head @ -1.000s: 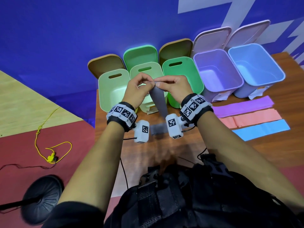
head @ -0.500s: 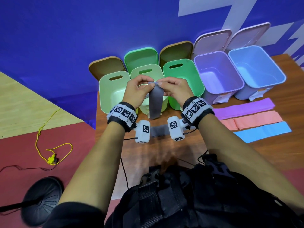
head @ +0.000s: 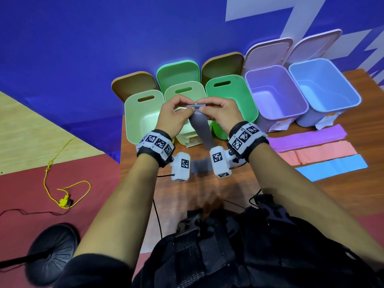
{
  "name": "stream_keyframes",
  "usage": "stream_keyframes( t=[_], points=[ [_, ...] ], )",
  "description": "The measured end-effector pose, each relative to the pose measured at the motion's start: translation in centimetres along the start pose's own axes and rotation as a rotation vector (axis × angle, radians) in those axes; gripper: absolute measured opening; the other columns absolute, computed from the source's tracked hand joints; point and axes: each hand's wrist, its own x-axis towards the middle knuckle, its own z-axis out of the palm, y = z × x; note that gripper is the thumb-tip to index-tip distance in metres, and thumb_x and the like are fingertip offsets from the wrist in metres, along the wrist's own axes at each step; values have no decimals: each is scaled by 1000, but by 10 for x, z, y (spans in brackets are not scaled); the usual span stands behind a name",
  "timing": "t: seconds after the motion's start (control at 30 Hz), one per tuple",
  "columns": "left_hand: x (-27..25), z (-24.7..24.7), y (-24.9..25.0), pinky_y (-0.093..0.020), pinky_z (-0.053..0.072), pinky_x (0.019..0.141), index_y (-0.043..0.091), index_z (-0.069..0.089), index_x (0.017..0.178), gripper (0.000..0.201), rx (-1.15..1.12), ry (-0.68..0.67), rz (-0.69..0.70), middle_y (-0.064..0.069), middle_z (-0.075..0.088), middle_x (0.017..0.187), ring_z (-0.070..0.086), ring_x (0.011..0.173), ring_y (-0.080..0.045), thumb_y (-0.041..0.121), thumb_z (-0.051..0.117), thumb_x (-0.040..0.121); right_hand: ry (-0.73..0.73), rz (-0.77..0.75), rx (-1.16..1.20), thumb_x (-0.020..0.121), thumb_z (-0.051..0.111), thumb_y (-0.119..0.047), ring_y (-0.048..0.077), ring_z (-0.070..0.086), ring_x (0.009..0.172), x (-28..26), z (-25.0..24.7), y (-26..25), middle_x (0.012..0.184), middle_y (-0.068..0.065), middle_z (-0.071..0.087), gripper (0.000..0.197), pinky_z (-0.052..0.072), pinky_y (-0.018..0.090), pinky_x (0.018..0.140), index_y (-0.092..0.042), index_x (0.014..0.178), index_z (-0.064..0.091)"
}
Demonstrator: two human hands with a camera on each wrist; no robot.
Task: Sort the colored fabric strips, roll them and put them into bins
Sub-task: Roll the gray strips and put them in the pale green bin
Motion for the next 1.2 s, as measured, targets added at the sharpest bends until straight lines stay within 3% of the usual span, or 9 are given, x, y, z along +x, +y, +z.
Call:
stream_keyframes(
  t=[0.1, 0.27, 0.4, 0.53, 0.67, 0.8, 0.9, 1.03, 1.2],
  points=[
    [-1, 2, 1, -23, 51, 75, 9, 64, 86, 15, -18, 10, 1, -3, 63, 84, 61, 81, -9, -5, 63, 84, -5, 4, 20, 85, 71, 2, 17, 67, 85, 0, 1, 2, 94, 13, 72, 18, 57, 29, 79, -9, 99, 75],
    [-2, 2, -1, -26, 52, 73, 12, 63, 79, 22, -54, 12, -40, -2, 63, 79, 60, 74, -14, -10, 63, 81, 20, -42, -29, 83, 72, 6, 12, 69, 84, -2, 2, 4, 90, 8, 74, 19, 55, 22, 79, -4, 98, 75],
    [-4, 2, 0, -21, 50, 70, 6, 64, 83, 19, -72, -4, -73, 0, 63, 76, 58, 70, -8, -13, 62, 79, 26, -54, -55, 80, 72, 10, 10, 70, 84, -3, 2, 7, 89, 4, 75, 25, 53, 20, 80, -13, 90, 76],
    [-4, 1, -3, -27, 53, 75, 12, 66, 87, 12, -141, -57, -125, -6, 64, 86, 61, 84, -13, 1, 66, 82, 36, -40, -56, 80, 72, 8, 13, 70, 86, -2, 0, 10, 89, 4, 75, 25, 55, 25, 86, -16, 88, 76],
    [-4, 3, -5, -21, 51, 68, 5, 66, 92, 7, -132, -20, -158, -11, 66, 83, 64, 73, -11, 4, 70, 87, 28, -4, -23, 84, 71, 6, 14, 70, 83, -4, 0, 9, 90, 9, 75, 19, 56, 24, 81, -10, 95, 76],
    [-5, 4, -6, -21, 50, 72, 4, 67, 95, 11, -80, -5, -124, -8, 69, 90, 65, 77, -8, 2, 71, 85, 34, -18, -48, 82, 71, 7, 11, 68, 82, -4, -3, 9, 89, 6, 73, 22, 55, 23, 81, -14, 91, 75],
    [-5, 4, -4, -21, 51, 75, 3, 67, 98, 16, -79, 6, -129, -6, 69, 93, 67, 79, -6, 0, 72, 84, 37, 9, -32, 82, 73, 2, 13, 70, 87, -3, -3, 8, 94, 8, 74, 22, 56, 25, 85, -12, 98, 74],
    [-5, 4, -4, -23, 53, 77, 4, 68, 100, 19, -92, -5, -131, -8, 70, 95, 69, 80, -9, -1, 73, 83, 68, 23, -29, 84, 73, 0, 14, 68, 81, -3, -3, 9, 90, 10, 72, 17, 56, 24, 79, -9, 98, 74],
    [-6, 6, -5, -18, 50, 68, 6, 69, 97, 12, -142, -39, -161, -8, 71, 84, 66, 74, -7, 4, 72, 86, 88, -21, -71, 81, 74, 4, 16, 69, 87, -4, -4, 7, 96, 13, 75, 19, 56, 27, 88, -4, 97, 74]
  ],
)
